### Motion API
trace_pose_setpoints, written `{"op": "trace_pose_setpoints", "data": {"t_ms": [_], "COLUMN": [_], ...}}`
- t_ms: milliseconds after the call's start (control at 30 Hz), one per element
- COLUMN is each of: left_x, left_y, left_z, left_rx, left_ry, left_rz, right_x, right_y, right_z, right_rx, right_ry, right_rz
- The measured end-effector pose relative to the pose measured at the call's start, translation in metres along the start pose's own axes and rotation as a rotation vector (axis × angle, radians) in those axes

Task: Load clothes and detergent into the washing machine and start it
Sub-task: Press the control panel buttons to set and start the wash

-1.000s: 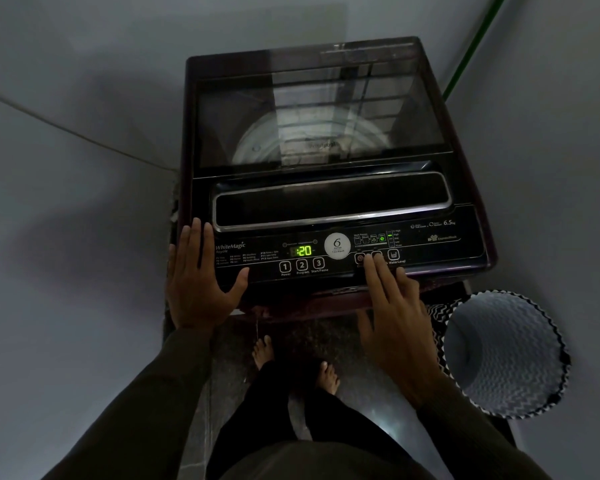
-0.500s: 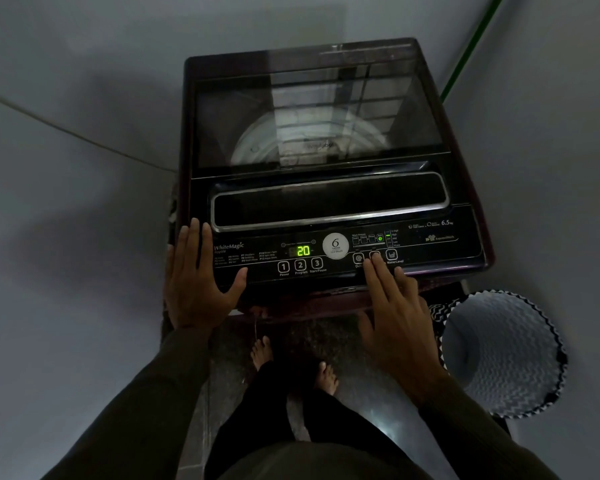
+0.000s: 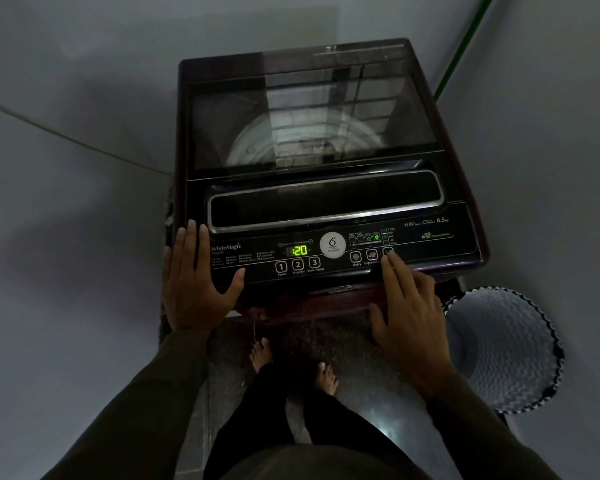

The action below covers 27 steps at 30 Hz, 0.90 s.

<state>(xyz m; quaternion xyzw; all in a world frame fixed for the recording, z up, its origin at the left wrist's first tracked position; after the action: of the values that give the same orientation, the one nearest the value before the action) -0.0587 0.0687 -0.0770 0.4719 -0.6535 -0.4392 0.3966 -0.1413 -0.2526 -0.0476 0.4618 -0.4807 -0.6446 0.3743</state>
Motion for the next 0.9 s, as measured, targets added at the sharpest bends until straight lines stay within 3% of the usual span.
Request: {"op": "trace_pose_setpoints", "data": {"t_ms": [567,900], "left_x": [0.0,0.001], "left_y": [0.0,0.001], "left_z": [0.0,0.0], "left_rx": [0.016,0.033], "left_ry": [0.013,0.003], "left_rz": [0.006,0.02], "right_x": [-0.019,-0.08], "right_y": [-0.009,-0.019], "right_z": [0.005,0.016], "right_rx": [-0.054,-0.057], "right_ry": [-0.041,0.157], "right_rz": [0.02,-0.02]}}
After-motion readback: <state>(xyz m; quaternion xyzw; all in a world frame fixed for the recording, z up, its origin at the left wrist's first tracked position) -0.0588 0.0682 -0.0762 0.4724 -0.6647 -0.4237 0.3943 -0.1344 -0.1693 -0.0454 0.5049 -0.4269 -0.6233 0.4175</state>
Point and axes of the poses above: each hand's wrist, its own z-axis away from the middle knuckle, its own y-axis out of the back of the hand, x = y × z, the point moved 4 cm from there along -z, towards the middle knuckle, and after that the axes turned 10 degrees about -y, right-handed, at the moved point
